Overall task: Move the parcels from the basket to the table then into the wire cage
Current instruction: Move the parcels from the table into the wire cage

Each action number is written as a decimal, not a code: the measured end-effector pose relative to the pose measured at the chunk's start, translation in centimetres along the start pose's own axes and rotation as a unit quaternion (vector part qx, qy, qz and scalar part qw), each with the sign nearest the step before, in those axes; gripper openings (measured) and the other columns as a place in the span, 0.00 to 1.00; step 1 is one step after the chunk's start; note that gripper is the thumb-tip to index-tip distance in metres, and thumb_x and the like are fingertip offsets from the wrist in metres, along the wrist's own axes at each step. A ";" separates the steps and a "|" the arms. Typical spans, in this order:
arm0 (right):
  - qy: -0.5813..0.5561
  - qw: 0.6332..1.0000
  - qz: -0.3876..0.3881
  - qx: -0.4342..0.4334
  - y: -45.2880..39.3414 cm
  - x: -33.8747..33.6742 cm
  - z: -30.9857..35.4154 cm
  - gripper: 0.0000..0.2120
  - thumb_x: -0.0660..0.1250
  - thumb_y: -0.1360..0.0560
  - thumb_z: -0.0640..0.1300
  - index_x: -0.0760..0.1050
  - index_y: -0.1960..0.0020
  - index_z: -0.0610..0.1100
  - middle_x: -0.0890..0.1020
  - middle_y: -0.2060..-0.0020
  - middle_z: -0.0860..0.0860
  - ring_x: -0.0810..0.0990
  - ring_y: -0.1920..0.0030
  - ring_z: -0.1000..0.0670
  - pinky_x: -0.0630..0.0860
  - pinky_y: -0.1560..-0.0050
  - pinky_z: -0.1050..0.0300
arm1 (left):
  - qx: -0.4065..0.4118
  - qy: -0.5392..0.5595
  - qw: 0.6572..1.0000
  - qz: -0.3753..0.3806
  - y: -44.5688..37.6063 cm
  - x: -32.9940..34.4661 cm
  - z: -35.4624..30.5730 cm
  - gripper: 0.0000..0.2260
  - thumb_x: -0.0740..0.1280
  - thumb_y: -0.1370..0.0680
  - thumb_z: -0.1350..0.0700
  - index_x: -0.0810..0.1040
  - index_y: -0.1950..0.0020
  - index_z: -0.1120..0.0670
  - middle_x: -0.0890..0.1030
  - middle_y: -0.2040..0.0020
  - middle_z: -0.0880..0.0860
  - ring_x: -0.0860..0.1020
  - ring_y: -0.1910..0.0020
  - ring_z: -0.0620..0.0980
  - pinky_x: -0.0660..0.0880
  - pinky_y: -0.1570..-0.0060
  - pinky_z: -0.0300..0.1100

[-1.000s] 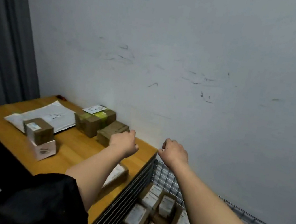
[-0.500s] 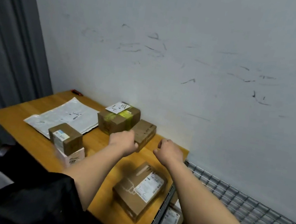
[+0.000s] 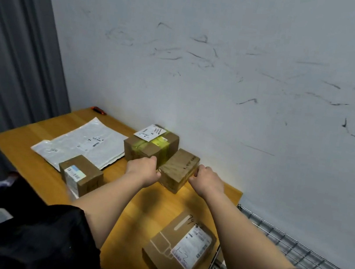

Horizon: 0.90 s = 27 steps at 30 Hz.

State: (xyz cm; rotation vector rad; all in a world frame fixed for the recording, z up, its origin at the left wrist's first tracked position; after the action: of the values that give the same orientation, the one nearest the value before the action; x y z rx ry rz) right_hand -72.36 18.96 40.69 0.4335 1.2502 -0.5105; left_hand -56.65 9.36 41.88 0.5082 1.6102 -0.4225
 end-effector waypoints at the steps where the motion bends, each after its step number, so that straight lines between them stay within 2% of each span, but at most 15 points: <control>1: 0.002 1.000 -0.001 0.003 -0.6 0.2 0.4 0.19 0.60 0.22 0.53 0.71 0.35 0.44 0.76 0.39 0.45 0.76 0.40 0.42 0.75 0.47 0.50 | 0.001 0.001 1.000 0.003 -0.8 0.1 0.4 0.15 0.59 0.21 0.46 0.71 0.39 0.53 0.79 0.44 0.54 0.78 0.46 0.55 0.75 0.53 0.46; 6: 0.007 0.999 0.007 0.034 -3.8 1.6 2.6 0.22 0.61 0.23 0.54 0.70 0.33 0.44 0.76 0.39 0.45 0.76 0.40 0.42 0.76 0.46 0.49 | 0.027 0.015 0.999 0.032 -4.6 0.6 2.5 0.15 0.60 0.22 0.45 0.72 0.40 0.52 0.79 0.47 0.53 0.78 0.49 0.53 0.77 0.53 0.46; 13: -0.005 0.992 0.028 0.125 -7.0 4.3 6.3 0.21 0.60 0.22 0.52 0.68 0.32 0.45 0.75 0.38 0.45 0.76 0.40 0.42 0.75 0.46 0.50 | 0.087 0.023 0.992 0.086 -10.6 1.5 6.3 0.17 0.61 0.21 0.46 0.71 0.37 0.54 0.77 0.42 0.54 0.77 0.45 0.55 0.74 0.52 0.46; 18: -0.026 0.982 0.040 0.182 -7.5 6.5 7.2 0.20 0.58 0.21 0.52 0.68 0.32 0.45 0.75 0.38 0.44 0.76 0.39 0.42 0.74 0.45 0.51 | 0.126 0.045 0.981 0.139 -13.9 2.9 7.6 0.17 0.61 0.21 0.47 0.72 0.37 0.54 0.77 0.44 0.54 0.76 0.48 0.53 0.75 0.51 0.46; 23: -0.037 0.970 0.051 0.233 -7.9 8.5 6.3 0.20 0.60 0.22 0.52 0.70 0.34 0.44 0.74 0.37 0.44 0.75 0.38 0.41 0.74 0.43 0.49 | 0.137 0.069 0.969 0.192 -16.1 5.3 7.5 0.19 0.60 0.20 0.47 0.69 0.34 0.57 0.76 0.39 0.56 0.76 0.43 0.54 0.74 0.44 0.48; 27: -0.067 0.962 0.060 0.259 -9.2 10.1 5.1 0.22 0.62 0.22 0.53 0.67 0.32 0.44 0.72 0.35 0.44 0.74 0.37 0.41 0.74 0.40 0.47 | 0.112 0.121 0.957 0.239 -17.7 7.9 6.6 0.24 0.61 0.20 0.48 0.65 0.29 0.58 0.73 0.35 0.59 0.75 0.40 0.55 0.74 0.44 0.46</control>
State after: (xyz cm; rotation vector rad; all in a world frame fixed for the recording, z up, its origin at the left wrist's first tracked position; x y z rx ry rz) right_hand -71.42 7.31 31.96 0.8955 0.9422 -0.7531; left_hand -61.56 -8.43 32.88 1.1290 1.6112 -0.1797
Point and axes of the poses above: each hand's wrist, its own y-axis away from the middle knuckle, its own x-axis out of the palm, z = x × y, the point moved 4 cm from there along -y, towards the middle knuckle
